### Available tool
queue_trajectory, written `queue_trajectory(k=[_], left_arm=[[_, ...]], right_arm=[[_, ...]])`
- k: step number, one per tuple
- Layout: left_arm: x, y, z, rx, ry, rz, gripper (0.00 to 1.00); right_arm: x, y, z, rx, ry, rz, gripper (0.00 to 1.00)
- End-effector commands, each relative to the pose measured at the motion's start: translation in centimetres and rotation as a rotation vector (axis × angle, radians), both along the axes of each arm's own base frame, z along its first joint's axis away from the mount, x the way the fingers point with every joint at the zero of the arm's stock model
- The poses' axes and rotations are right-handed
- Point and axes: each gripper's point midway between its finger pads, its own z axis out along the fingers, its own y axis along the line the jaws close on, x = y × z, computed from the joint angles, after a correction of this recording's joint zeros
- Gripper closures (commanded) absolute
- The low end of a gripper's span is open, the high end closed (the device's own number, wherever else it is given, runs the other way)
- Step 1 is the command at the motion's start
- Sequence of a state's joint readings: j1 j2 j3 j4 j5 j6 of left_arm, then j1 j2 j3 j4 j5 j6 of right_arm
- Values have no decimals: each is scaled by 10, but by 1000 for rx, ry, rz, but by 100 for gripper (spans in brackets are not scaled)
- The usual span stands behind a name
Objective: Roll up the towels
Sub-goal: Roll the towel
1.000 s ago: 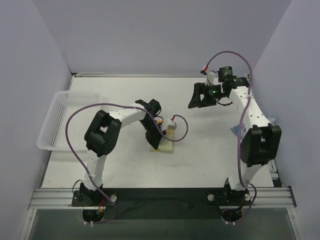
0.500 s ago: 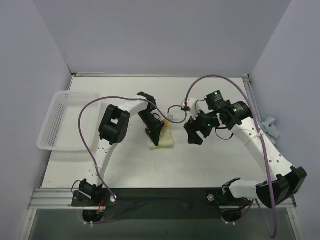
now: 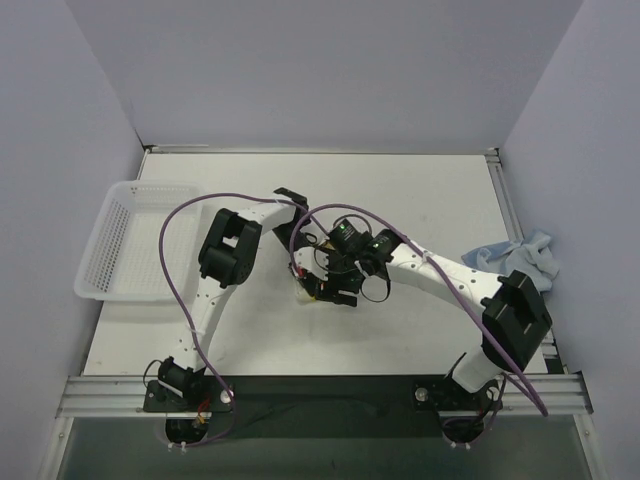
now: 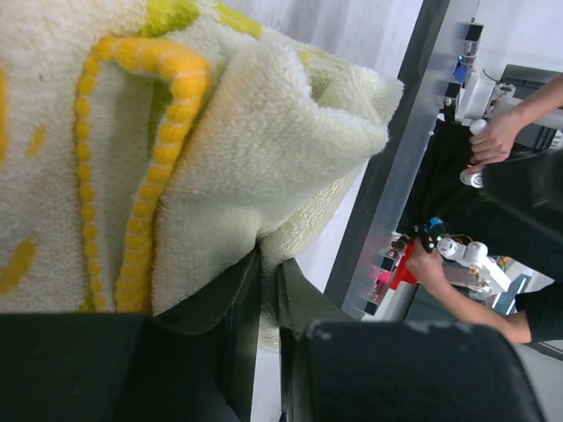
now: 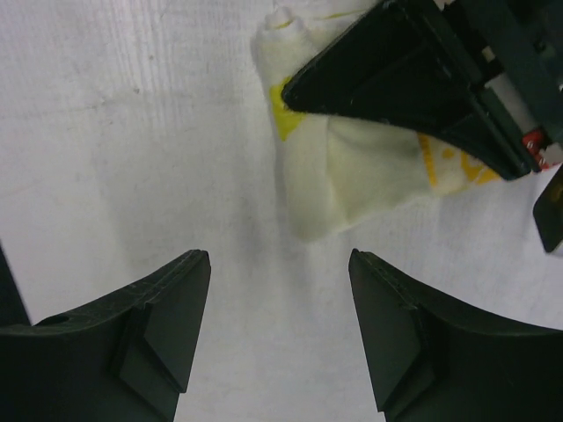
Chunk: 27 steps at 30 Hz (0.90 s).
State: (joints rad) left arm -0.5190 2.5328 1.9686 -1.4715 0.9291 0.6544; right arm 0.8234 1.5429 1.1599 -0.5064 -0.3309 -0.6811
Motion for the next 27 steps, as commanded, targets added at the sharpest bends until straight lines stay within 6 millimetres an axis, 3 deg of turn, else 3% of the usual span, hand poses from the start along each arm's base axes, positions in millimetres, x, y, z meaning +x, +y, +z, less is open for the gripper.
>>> queue_trajectory(k=[1, 5, 15, 18, 22, 27], left_arm=[[-7, 29, -32, 110, -42, -104, 84], [-8, 29, -33, 111, -37, -101, 83], [-6, 30, -36, 112, -37, -76, 83], [-8, 31, -34, 108, -35, -71, 82], [-8, 35, -30, 97, -37, -60, 80], [2, 37, -13, 50, -52, 4, 69]], right_arm=[[26, 29, -1, 60, -169, 82, 35], [22, 31, -33, 26, -148, 131, 37], [12, 27, -77, -2, -57, 113, 47], [13, 27, -86, -5, -14, 81, 57], [12, 20, -93, -25, 72, 55, 83], [-8, 15, -89, -40, 218, 94, 100]])
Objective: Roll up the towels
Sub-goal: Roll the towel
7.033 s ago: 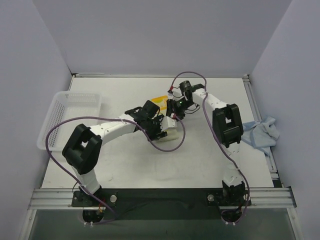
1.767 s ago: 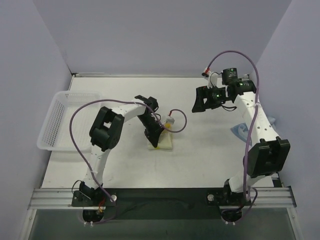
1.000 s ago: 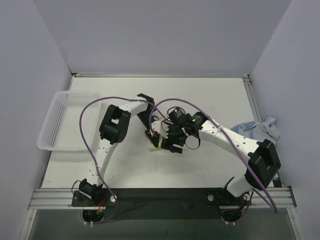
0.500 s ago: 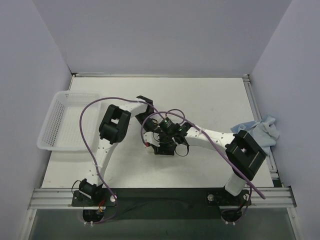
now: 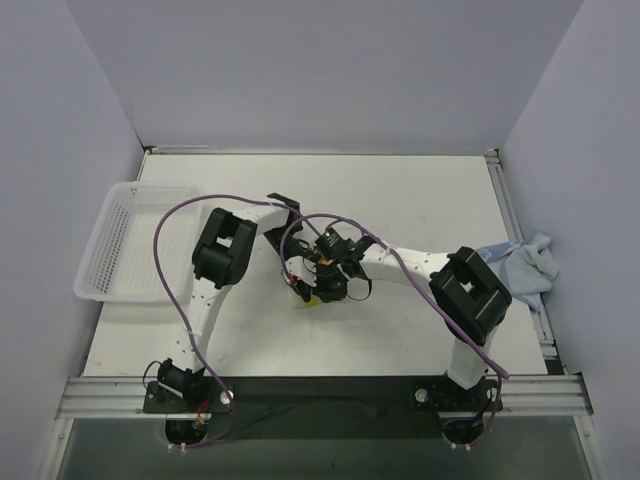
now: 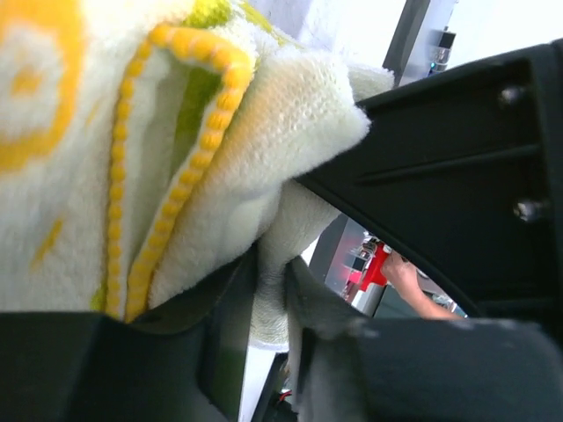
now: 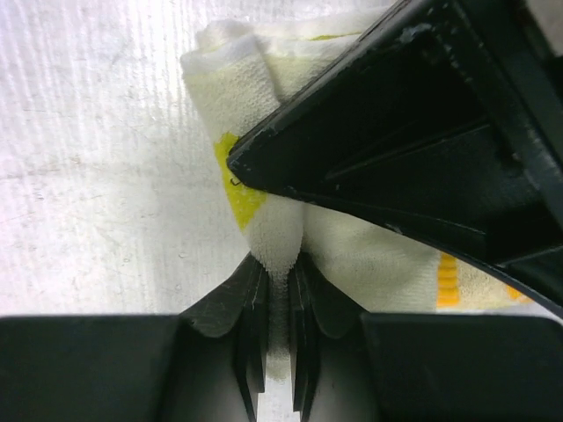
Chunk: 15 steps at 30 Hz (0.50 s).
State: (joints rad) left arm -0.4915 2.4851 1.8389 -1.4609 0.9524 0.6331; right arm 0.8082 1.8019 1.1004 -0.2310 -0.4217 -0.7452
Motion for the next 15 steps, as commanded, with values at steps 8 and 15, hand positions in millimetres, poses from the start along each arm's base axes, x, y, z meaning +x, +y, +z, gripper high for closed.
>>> queue_trajectory(k=[8, 15], left_arm=[[70, 34, 37, -49, -215, 185, 54], [142, 57, 102, -115, -369, 427, 52]], right_arm=[[-42, -18, 4, -67, 323, 28, 100], [-29, -11, 14, -35, 443, -52, 100]])
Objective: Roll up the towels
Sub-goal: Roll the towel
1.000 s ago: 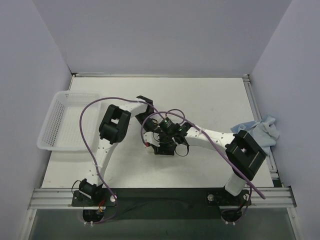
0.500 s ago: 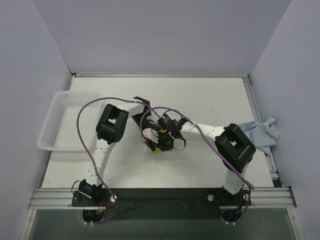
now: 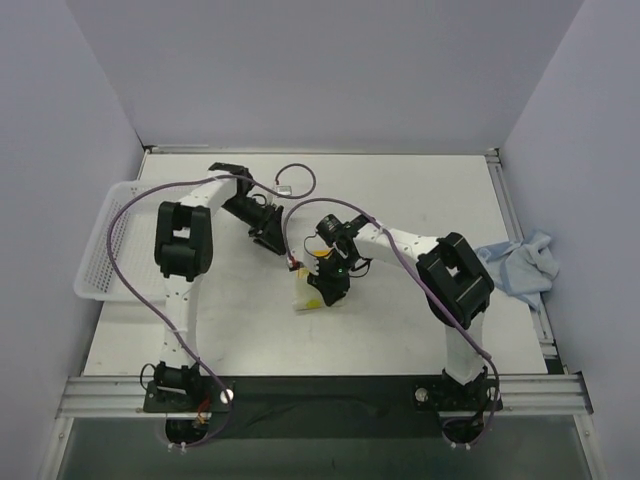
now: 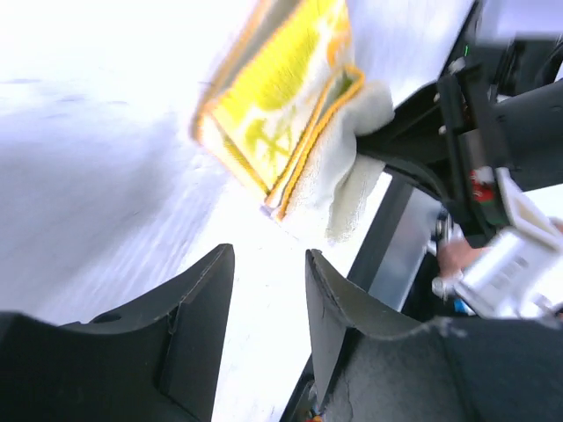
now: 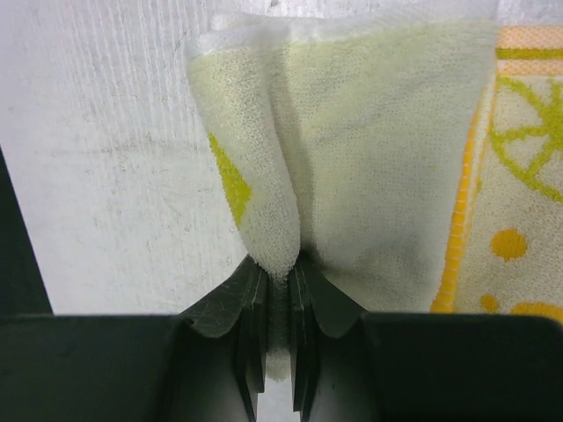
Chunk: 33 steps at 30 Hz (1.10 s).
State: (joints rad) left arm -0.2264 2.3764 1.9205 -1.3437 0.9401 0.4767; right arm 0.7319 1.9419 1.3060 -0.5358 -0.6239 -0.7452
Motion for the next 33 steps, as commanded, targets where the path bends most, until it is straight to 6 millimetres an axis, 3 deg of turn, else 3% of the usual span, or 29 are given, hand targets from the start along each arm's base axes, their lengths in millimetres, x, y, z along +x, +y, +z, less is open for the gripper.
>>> queue_trajectory(k=[1, 3, 5, 6, 8, 9, 10, 11, 12, 13, 14, 15, 16, 17, 18, 21, 25, 28, 33], left_arm=[[46, 3, 73, -65, -238, 101, 51], [64, 19, 96, -60, -330, 169, 51], [82, 41, 104, -31, -394, 261, 51], [83, 49, 126, -35, -463, 296, 51], [90, 73, 123, 0, -515, 390, 50], [86, 80, 143, 1, -588, 410, 50], [87, 85, 146, 11, -651, 408, 50], [76, 89, 133, 50, -656, 399, 49], [65, 90, 146, 57, -719, 385, 49], [60, 92, 146, 72, -779, 357, 49], [44, 96, 124, 121, -757, 347, 49], [32, 95, 134, 138, -822, 329, 48], [26, 96, 130, 157, -872, 294, 48], [3, 95, 105, 177, -834, 257, 48], [-11, 90, 114, 162, -889, 224, 47], [-57, 82, 90, 155, -958, 66, 46], [-111, 49, 74, 87, -1099, -223, 40], [-135, 26, 64, 38, -1174, -362, 38], [-147, -2, 46, 17, -1254, -503, 37]], right_arm=[[-13, -4, 9, -13, 164, -47, 100], [-16, -2, 12, -9, 240, -73, 100], [-11, 0, 11, -18, 306, -106, 100], [-10, 4, 14, -1, 345, -119, 100], [-4, 8, 13, 0, 415, -151, 100], [-6, 12, 8, 6, 463, -160, 100], [0, 16, 12, 25, 475, -177, 100], [1, 18, 10, 31, 498, -186, 100], [-2, 22, 7, 45, 542, -196, 100], [0, 27, 9, 61, 548, -196, 100], [0, 29, 8, 68, 558, -196, 100], [-1, 32, 6, 74, 579, -197, 100], [-2, 36, 7, 90, 600, -198, 100], [-3, 42, 9, 104, 608, -190, 100], [-4, 44, 7, 109, 623, -189, 100], [-11, 52, 7, 130, 643, -160, 100], [-21, 57, 4, 145, 664, -126, 100], [-26, 56, -2, 144, 676, -117, 100], [-28, 54, -5, 141, 692, -121, 100]])
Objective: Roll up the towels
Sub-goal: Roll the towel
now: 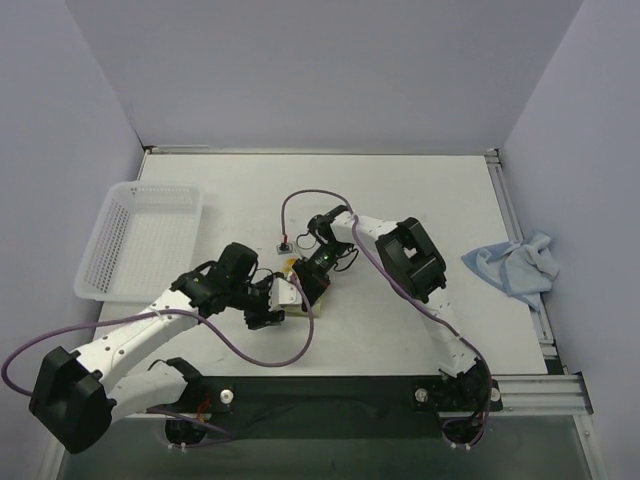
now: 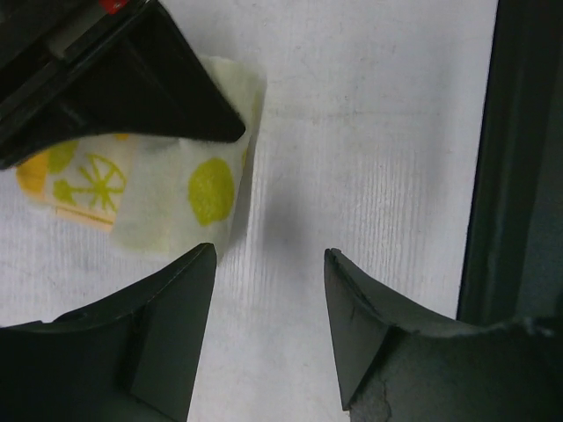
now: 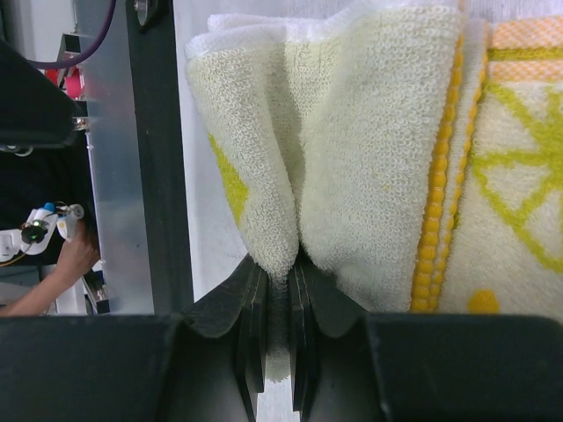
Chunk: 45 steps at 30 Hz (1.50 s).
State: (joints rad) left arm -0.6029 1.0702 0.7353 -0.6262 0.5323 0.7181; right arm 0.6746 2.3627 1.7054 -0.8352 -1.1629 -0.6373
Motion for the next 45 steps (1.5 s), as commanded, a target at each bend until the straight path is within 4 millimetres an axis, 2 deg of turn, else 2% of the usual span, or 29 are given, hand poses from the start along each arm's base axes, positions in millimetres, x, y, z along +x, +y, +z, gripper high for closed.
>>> queue_trajectory(k=[1, 2, 4, 5, 6, 9, 14, 16, 18, 19, 20, 21, 23, 24, 25, 26, 27, 29, 31, 34, 35, 37, 38, 39, 40, 41, 43, 44, 45], left_arm=[[23, -21, 2, -8, -203, -71, 37], [21, -23, -8, 17, -213, -89, 37], [30, -29, -10, 19, -289, -103, 37], [30, -28, -21, 41, -291, -113, 37], [36, -34, -18, 33, -341, -119, 37], [52, -35, -27, 62, -418, -105, 37], [59, -39, -43, 96, -438, -140, 38], [55, -40, -52, 111, -405, -168, 46], [44, -34, -69, 157, -327, -201, 55], [41, -35, -69, 157, -304, -211, 68], [36, -34, -75, 172, -268, -225, 72], [26, -27, -82, 205, -201, -231, 81], [25, -30, -80, 225, -135, -212, 88], [15, -24, -82, 259, -52, -185, 89], [13, -24, -82, 271, -17, -174, 92], [15, -30, -77, 265, 15, -171, 92], [7, -25, -78, 282, 77, -155, 94], [5, -29, -73, 268, 142, -150, 95], [-3, -26, -74, 283, 239, -138, 96], [1, -25, -65, 258, 348, -100, 97], [4, -24, -68, 261, 389, -90, 97], [15, -24, -57, 232, 458, -65, 97], [18, -24, -61, 231, 515, -54, 97], [20, -22, -59, 225, 568, -33, 96], [36, -28, -48, 169, 585, -9, 96], [34, -25, -56, 185, 671, 7, 95], [50, -35, -48, 123, 724, 15, 93], [55, -32, -60, 127, 792, 36, 93], [54, -31, -61, 127, 844, 42, 92]], right_arm=[[-11, -6, -8, -12, 45, 18, 100], [-11, -7, -8, -12, 47, 18, 100], [-13, -7, -8, -9, 55, 16, 100], [-14, -7, -9, -11, 60, 18, 100], [-14, -7, -10, -11, 61, 16, 100], [-14, -9, -11, -18, 69, 14, 100], [-13, -10, -13, -22, 81, 3, 99], [-12, -10, -13, -25, 86, -3, 99], [-7, -11, -11, -30, 88, -21, 98], [-5, -11, -11, -35, 91, -29, 95], [-2, -12, -9, -45, 81, -35, 93], [5, -12, -6, -58, 70, -52, 91], [14, -12, 0, -76, 51, -73, 83], [19, -14, 4, -82, 33, -84, 79], [28, -15, 11, -82, 29, -113, 70], [35, -16, 23, -66, 3, -130, 66], [44, -21, 29, -73, -6, -162, 59], [56, -27, 48, -54, -41, -200, 49], [70, -41, 68, -48, -76, -260, 43], [83, -61, 85, -51, -128, -320, 43], [88, -76, 98, -47, -156, -360, 43], [92, -92, 106, -59, -184, -399, 43], [96, -107, 118, -53, -215, -440, 43], [93, -115, 117, -67, -213, -455, 43], [91, -122, 119, -71, -224, -468, 44], [91, -132, 130, -72, -270, -488, 44], [79, -142, 130, -84, -287, -488, 46], [75, -145, 140, -77, -333, -490, 46], [66, -147, 136, -83, -329, -485, 47]])
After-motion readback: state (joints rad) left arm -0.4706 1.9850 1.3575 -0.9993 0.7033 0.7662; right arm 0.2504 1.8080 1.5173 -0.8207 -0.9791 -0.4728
